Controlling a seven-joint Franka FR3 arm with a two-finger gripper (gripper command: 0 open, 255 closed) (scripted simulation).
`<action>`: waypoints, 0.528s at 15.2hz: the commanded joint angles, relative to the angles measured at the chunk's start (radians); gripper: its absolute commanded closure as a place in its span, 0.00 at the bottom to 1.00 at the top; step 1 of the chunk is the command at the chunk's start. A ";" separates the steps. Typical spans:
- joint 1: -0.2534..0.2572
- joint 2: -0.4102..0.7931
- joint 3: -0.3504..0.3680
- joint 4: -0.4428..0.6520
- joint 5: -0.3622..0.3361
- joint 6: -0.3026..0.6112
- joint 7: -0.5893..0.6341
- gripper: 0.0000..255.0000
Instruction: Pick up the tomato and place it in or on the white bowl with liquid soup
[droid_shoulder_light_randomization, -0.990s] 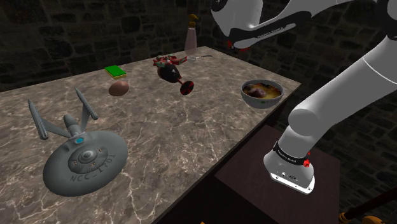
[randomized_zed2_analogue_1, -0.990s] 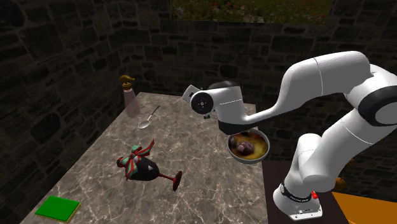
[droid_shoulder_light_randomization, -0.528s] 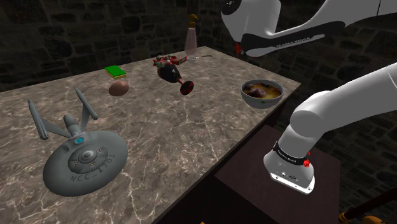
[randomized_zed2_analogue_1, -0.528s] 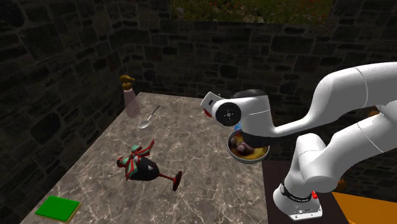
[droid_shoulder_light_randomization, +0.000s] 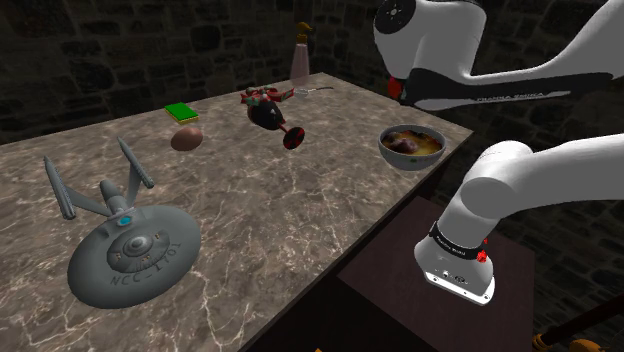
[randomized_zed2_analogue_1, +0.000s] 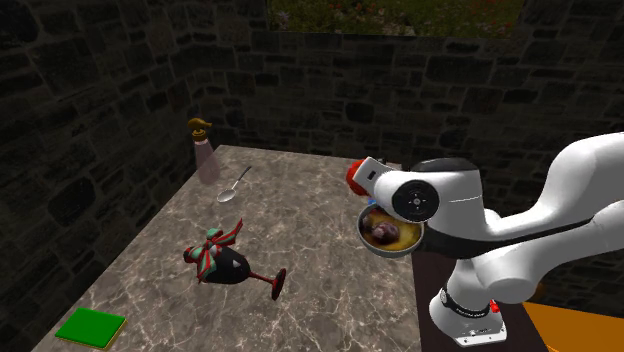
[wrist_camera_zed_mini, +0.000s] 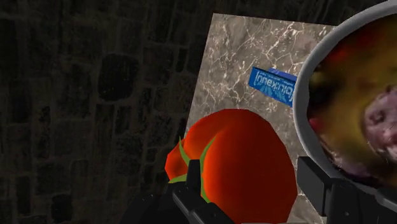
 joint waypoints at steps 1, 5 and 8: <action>0.045 -0.091 0.039 -0.030 0.058 -0.075 -0.020 1.00; 0.128 -0.235 0.112 -0.070 0.154 -0.208 -0.047 1.00; 0.168 -0.287 0.150 -0.102 0.200 -0.251 -0.038 1.00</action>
